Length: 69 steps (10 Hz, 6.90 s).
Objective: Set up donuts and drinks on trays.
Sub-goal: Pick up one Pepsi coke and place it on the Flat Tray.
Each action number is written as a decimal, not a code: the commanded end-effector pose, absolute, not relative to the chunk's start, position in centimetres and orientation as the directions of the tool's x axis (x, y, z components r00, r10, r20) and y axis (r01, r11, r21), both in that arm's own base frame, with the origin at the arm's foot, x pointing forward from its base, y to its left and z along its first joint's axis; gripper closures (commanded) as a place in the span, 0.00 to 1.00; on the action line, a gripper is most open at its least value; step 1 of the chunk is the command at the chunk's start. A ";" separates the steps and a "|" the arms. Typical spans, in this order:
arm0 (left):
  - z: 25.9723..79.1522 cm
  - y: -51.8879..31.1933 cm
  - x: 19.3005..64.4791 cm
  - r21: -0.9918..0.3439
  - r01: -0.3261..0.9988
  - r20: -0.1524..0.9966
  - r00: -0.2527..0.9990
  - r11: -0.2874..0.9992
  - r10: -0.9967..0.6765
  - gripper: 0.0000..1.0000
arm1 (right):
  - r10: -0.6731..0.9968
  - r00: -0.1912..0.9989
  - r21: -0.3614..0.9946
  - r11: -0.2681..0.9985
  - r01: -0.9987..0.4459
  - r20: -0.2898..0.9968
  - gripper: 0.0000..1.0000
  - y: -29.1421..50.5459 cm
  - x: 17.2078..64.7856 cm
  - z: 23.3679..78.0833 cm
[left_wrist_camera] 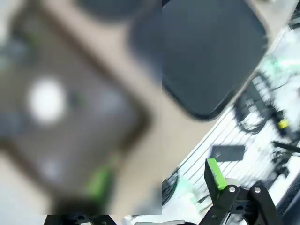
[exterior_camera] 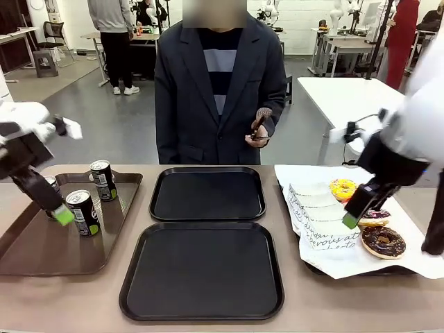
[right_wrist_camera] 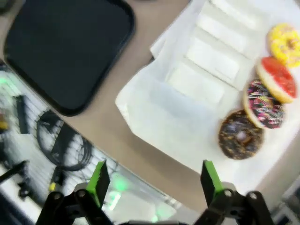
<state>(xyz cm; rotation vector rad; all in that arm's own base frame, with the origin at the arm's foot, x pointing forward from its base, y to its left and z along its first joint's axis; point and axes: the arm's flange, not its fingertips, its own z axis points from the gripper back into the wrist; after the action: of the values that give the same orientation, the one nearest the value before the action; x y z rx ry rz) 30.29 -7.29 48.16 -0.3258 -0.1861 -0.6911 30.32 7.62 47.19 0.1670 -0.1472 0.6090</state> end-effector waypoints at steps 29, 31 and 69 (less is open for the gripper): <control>44.5 21.5 31.0 -0.931 0.114 0.212 0.943 0.346 0.258 0.00 | -0.097 0.967 0.946 0.250 -0.206 0.236 0.00 -28.2 29.0 41.3; 44.1 21.5 31.1 -0.926 0.119 0.218 0.944 0.359 0.249 0.00 | -0.097 0.967 0.946 0.250 -0.206 0.236 0.00 -28.2 29.0 41.3; 39.2 -8.6 44.7 0.002 -0.009 0.051 0.999 1.000 0.009 0.00 | -0.097 0.967 0.946 0.250 -0.206 0.236 0.00 -28.2 29.0 41.3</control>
<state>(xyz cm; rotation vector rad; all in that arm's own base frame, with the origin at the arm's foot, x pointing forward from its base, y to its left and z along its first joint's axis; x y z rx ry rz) 44.77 -8.44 39.59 0.0197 -0.0412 0.0211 29.11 -28.26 41.21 1.3142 -0.2606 0.0715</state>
